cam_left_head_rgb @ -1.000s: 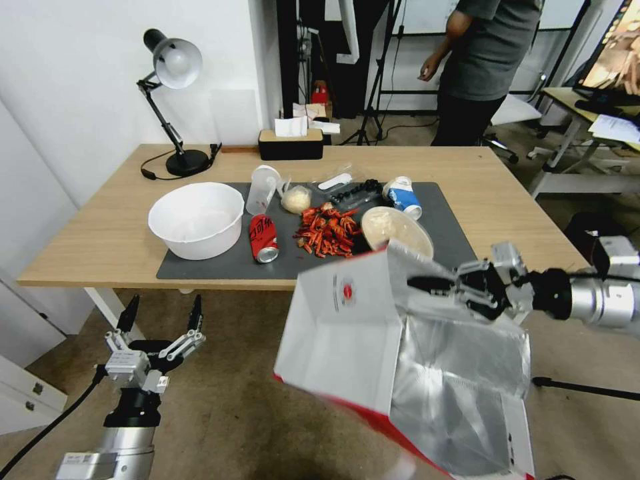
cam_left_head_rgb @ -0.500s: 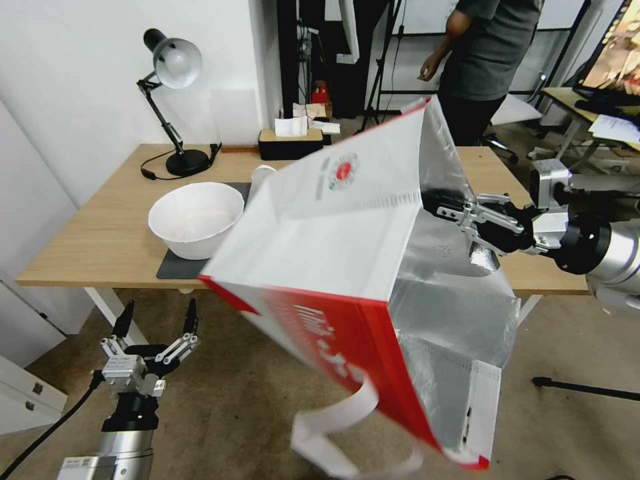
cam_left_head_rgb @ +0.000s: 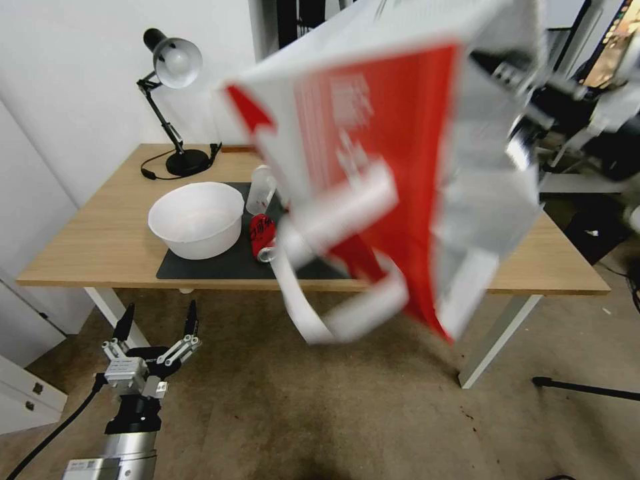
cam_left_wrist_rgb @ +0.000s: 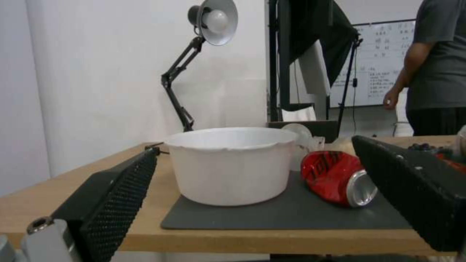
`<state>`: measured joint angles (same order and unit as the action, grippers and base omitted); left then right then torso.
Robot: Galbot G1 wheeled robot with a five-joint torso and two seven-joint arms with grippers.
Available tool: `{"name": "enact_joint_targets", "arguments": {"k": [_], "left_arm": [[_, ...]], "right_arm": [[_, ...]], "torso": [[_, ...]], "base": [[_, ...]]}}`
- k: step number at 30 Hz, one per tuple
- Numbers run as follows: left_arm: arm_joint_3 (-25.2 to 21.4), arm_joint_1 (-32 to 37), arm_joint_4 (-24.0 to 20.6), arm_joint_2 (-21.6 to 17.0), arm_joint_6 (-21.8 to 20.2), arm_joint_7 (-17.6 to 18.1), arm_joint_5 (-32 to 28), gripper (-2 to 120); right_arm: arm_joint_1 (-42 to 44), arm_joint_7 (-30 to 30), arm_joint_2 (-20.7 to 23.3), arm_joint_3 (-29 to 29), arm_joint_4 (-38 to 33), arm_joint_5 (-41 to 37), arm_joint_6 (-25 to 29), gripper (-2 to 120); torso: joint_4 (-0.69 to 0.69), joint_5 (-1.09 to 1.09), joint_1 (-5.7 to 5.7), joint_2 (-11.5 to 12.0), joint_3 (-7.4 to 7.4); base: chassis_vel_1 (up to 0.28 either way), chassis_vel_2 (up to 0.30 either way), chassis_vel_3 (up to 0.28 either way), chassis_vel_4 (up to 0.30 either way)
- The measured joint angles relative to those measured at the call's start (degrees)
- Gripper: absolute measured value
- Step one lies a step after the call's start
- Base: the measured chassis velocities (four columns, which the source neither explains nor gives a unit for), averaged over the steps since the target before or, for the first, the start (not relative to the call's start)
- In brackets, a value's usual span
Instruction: Pick up the food delivery bag from the floor and place it on the table.
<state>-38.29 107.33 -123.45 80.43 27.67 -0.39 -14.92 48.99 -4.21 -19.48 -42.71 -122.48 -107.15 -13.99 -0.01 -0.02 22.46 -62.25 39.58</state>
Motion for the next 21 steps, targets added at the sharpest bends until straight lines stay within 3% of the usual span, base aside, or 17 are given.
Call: {"name": "enact_joint_targets", "arguments": {"k": [2, 3, 5, 7, 10, 21], "left_arm": [[0.0, -0.1, 0.1, 0.0, 0.1, 0.0, 0.0, 100], [0.0, -0.1, 0.1, 0.0, 0.1, 0.0, 0.0, 100], [0.1, -0.1, 0.3, 0.0, 0.3, 0.0, 0.1, 100], [0.2, -0.1, 0.3, 0.0, 0.3, 0.0, 0.1, 100], [0.5, -0.2, 0.3, 0.0, 0.3, 0.0, 0.3, 100], [0.5, 0.2, 0.1, -0.5, 0.5, 0.1, 0.4, 100]], "right_arm": [[-4.4, -9.2, 0.5, 0.5, 2.8, -3.0, -1.2, 0], [-4.4, -9.2, 0.5, 0.5, 2.8, -3.0, -1.2, 0], [-7.4, -18.0, 1.2, 0.9, 6.5, -5.3, -2.3, 0], [-8.0, -20.5, 1.4, 0.9, 8.1, -5.7, -2.7, 0], [-8.9, -29.0, 1.6, 0.8, 13.8, -8.5, -4.2, 0], [-6.9, -37.5, -0.3, 1.9, 17.5, -10.9, -6.9, 0]], "torso": [[0.01, 0.02, 0.00, 0.0, 0.00], [0.01, 0.02, 0.00, 0.0, 0.00], [0.01, 0.02, 0.00, 0.0, 0.00], [0.01, 0.03, 0.00, 0.0, 0.00], [0.00, -0.01, -0.01, 0.0, -0.01], [0.01, 0.01, -0.01, 0.0, -0.01]], "base": [[0.000, 0.000, 0.000, 0.000], [0.000, 0.000, 0.000, 0.000], [0.000, 0.000, 0.000, 0.000], [0.000, 0.000, 0.000, 0.000], [0.000, 0.000, 0.000, 0.000], [0.000, 0.000, 0.000, 0.000]]}}
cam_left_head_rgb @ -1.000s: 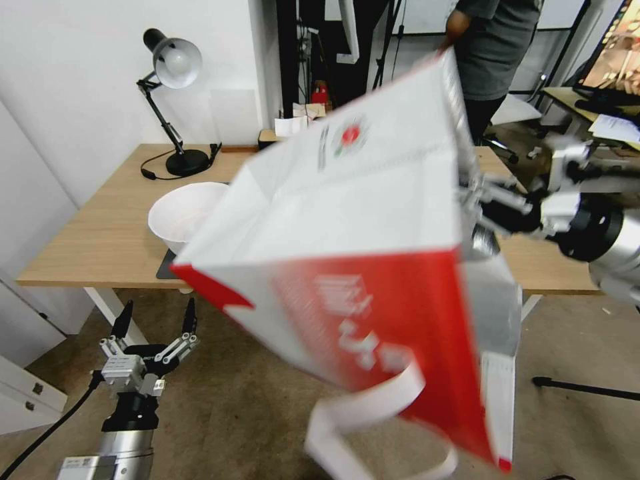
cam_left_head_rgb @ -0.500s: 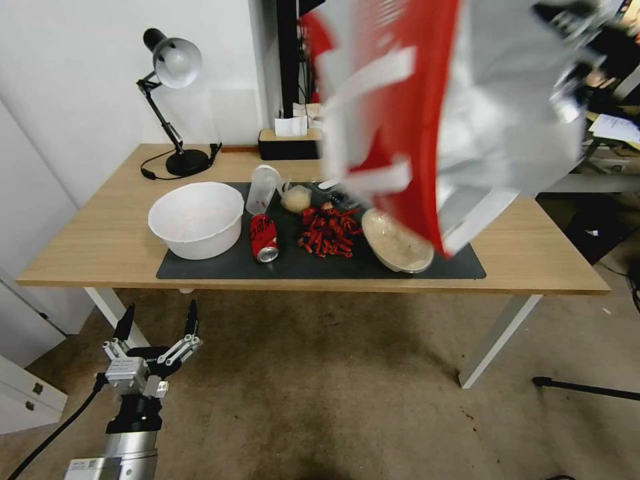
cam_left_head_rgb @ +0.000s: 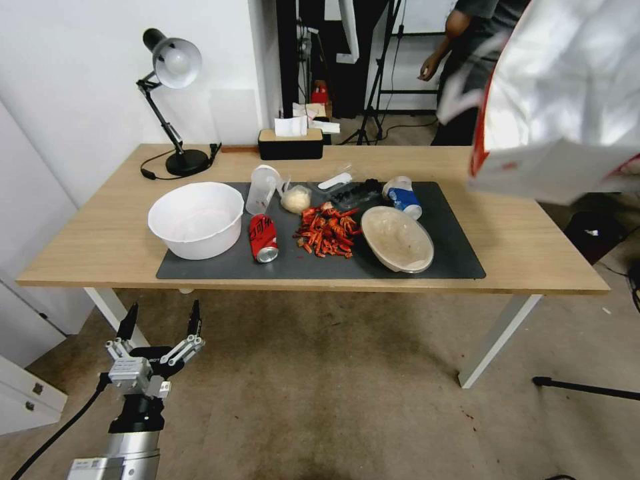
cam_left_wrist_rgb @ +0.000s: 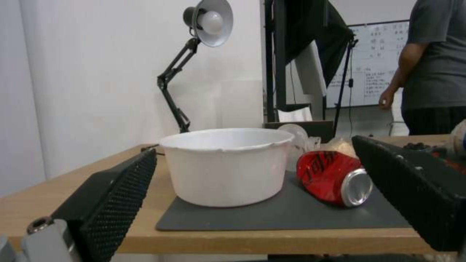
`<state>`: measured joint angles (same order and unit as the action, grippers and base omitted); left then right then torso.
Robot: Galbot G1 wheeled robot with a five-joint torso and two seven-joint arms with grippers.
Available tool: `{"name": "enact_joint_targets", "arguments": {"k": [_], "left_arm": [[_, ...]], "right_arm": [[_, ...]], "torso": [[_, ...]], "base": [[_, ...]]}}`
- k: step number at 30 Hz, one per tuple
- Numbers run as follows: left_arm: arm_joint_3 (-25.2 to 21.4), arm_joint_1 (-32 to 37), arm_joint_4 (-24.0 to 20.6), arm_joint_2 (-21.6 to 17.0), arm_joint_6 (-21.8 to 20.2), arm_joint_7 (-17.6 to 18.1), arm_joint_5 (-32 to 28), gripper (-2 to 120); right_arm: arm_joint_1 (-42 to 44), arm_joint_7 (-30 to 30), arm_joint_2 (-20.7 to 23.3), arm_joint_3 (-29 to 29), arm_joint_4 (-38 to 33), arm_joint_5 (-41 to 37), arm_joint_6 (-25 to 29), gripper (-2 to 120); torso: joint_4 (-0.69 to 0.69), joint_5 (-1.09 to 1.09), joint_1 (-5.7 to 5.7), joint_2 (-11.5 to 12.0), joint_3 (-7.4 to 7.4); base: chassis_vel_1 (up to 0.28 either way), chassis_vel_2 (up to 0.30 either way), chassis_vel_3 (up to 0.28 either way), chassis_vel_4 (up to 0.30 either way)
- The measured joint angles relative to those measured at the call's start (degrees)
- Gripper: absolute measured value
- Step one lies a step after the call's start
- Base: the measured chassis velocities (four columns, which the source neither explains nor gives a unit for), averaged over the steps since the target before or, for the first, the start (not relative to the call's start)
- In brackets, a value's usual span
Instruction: Pick up the food delivery bag from the floor and place it on the table.
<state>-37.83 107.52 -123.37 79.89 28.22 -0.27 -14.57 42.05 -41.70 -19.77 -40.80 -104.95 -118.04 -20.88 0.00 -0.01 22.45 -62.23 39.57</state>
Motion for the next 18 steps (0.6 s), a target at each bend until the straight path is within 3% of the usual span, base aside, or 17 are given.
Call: {"name": "enact_joint_targets", "arguments": {"k": [18], "left_arm": [[0.2, 1.6, -1.2, 1.0, 0.7, 0.3, 1.2, 100]], "right_arm": [[2.9, -8.3, -2.1, 0.9, 0.4, -3.0, -4.2, 0]], "torso": [[0.00, 0.01, 0.00, 0.0, -0.01]], "base": [[0.000, 0.000, 0.000, 0.000]]}}
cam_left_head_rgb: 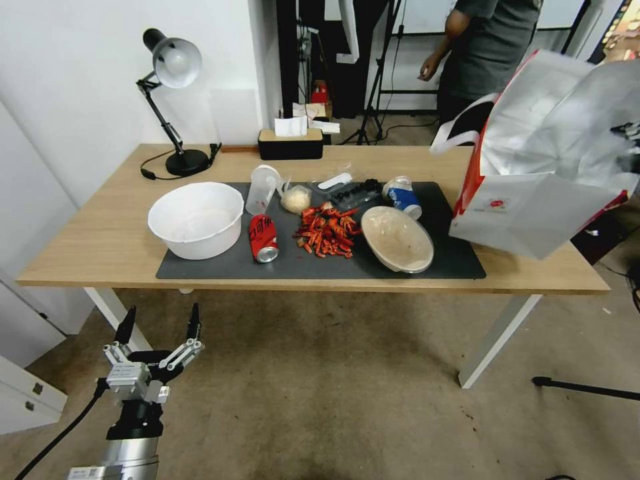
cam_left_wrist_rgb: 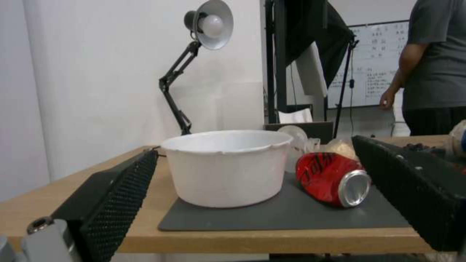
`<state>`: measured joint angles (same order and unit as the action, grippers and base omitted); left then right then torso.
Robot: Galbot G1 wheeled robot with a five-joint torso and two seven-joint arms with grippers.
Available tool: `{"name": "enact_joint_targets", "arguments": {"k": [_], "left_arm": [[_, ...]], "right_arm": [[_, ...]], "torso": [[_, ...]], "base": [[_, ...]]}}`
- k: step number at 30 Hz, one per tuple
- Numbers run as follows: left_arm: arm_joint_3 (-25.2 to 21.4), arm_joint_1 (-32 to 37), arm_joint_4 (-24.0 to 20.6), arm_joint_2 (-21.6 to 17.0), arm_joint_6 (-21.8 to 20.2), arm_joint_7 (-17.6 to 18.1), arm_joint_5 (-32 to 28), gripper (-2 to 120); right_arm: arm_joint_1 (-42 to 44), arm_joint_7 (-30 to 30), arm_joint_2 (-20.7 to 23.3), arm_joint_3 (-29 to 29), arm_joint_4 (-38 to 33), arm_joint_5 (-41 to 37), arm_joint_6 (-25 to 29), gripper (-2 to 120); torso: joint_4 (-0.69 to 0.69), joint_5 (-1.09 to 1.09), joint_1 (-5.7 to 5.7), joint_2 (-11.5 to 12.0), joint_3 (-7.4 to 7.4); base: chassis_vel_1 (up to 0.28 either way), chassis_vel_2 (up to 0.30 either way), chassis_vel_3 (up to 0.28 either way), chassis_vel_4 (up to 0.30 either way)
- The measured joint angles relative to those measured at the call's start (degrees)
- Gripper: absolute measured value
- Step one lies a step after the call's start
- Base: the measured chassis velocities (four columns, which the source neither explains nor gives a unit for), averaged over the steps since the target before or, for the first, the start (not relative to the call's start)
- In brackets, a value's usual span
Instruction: Pick up the food delivery bag from the floor and place it on the table.
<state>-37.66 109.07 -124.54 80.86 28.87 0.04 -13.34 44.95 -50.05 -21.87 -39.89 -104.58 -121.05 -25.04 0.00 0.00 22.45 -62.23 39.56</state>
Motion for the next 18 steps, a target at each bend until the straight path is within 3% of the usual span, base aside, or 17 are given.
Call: {"name": "enact_joint_targets", "arguments": {"k": [18], "left_arm": [[0.4, -0.1, -0.2, 0.0, 0.1, 1.1, 1.2, 100]], "right_arm": [[-0.1, -0.6, -1.0, 2.7, 1.4, -1.4, -4.1, 0]], "torso": [[0.00, 0.00, 0.00, 0.0, 0.00]], "base": [[0.000, 0.000, 0.000, 0.000]]}}
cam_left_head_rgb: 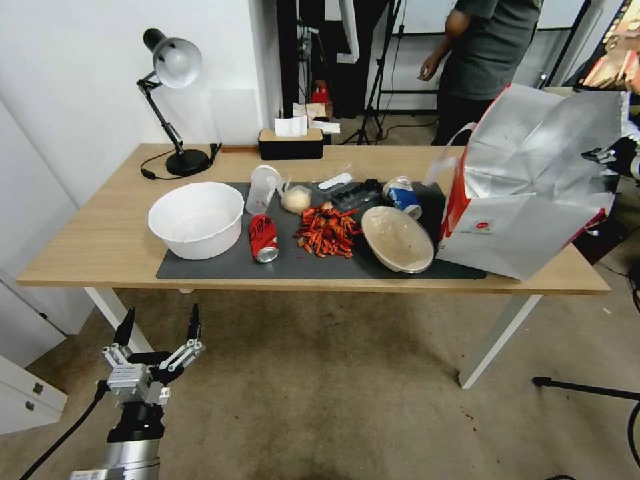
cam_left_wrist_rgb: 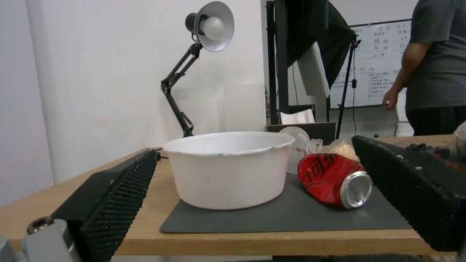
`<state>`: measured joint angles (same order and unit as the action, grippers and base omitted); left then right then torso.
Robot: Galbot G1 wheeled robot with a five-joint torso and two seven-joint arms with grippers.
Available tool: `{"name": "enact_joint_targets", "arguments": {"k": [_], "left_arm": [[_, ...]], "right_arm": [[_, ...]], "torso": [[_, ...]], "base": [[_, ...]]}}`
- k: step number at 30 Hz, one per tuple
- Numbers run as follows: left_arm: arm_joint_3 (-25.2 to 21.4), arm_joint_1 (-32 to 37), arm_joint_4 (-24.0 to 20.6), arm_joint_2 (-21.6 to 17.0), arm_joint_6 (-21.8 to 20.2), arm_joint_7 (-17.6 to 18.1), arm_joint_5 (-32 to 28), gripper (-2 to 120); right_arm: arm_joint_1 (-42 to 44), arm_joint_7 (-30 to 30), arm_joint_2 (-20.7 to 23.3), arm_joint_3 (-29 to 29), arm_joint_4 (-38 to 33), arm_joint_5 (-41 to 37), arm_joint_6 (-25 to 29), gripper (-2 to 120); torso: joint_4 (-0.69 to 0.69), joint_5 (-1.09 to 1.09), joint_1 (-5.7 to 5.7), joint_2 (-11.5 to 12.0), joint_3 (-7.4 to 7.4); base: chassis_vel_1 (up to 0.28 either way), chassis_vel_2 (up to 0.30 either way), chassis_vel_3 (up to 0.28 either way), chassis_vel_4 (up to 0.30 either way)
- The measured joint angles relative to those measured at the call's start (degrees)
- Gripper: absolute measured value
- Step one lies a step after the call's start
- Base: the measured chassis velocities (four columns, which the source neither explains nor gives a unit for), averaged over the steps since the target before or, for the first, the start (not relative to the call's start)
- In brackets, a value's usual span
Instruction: Pick up the food delivery bag from the floor and place it on the table.
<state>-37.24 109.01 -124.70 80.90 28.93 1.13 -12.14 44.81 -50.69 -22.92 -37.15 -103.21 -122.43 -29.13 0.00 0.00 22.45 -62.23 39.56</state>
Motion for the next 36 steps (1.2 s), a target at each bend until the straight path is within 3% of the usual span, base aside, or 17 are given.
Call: {"name": "enact_joint_targets", "arguments": {"k": [17, 29, 36], "left_arm": [[-0.5, 0.3, 0.3, -0.3, 0.7, 0.1, -0.4, 100], [-0.4, -0.3, 0.8, -0.4, 0.7, 0.2, -0.4, 100], [-0.6, -0.8, 1.1, -0.8, 0.5, 0.3, -0.7, 100]], "right_arm": [[-10.1, 6.7, -1.6, 12.6, 4.9, 4.1, -3.7, 0], [-13.1, 11.9, -3.8, 15.6, 7.5, 5.5, -4.3, 0], [-14.5, 11.7, -4.7, 17.1, 8.1, 6.0, -4.6, 0]], "torso": [[0.01, 0.00, 0.00, 0.0, 0.00], [0.01, 0.00, 0.00, 0.0, 0.00], [0.01, 0.00, 0.00, 0.0, 0.00]], "base": [[0.000, 0.000, 0.000, 0.000], [0.000, 0.000, 0.000, 0.000], [0.000, 0.000, 0.000, 0.000]]}}
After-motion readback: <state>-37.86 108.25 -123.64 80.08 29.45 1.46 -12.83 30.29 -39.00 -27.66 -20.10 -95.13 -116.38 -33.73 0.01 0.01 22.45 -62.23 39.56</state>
